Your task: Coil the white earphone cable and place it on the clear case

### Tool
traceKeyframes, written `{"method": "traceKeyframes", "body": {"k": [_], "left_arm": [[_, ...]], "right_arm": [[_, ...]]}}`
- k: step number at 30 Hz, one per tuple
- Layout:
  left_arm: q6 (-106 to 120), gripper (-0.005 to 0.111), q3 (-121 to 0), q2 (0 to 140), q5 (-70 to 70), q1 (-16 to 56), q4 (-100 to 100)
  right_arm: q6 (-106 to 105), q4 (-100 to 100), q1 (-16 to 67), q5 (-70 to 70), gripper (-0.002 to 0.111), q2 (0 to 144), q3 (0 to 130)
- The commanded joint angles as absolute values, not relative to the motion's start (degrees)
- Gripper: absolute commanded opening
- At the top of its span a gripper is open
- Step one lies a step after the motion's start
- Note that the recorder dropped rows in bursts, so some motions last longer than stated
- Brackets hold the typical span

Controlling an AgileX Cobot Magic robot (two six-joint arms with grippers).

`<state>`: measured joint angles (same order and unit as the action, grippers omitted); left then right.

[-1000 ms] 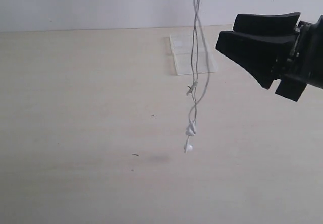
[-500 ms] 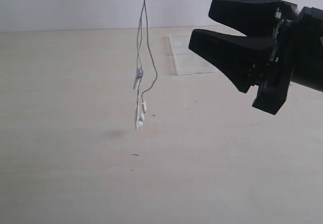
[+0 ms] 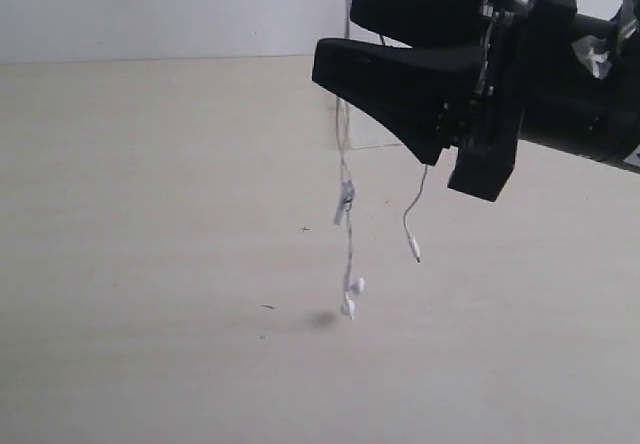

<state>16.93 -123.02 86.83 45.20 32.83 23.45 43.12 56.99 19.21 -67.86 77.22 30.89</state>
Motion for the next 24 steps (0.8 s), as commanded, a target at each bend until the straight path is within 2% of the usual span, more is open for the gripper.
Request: {"method": "traceKeyframes", "body": {"k": [1,6,17,24], "left_arm": [[16.25,0.000,-123.29,86.69,45.29,32.60,23.34],[16.25,0.000,-123.29,86.69,45.29,32.60,23.34],[16.48,0.000,-123.29,86.69,45.28,32.60,22.92],[16.48,0.000,-123.29,86.69,45.28,32.60,22.92]], "right_arm": [[42.62,54.69,19.35,-68.24,0.067,79.16,31.27],[42.54,53.02,19.35,-69.05,0.066,80.27,31.27],[41.74,53.84,19.35,-68.78,0.056,80.27,31.27],[41.14,54.73,19.35,-67.52,0.071,80.27,31.27]]}}
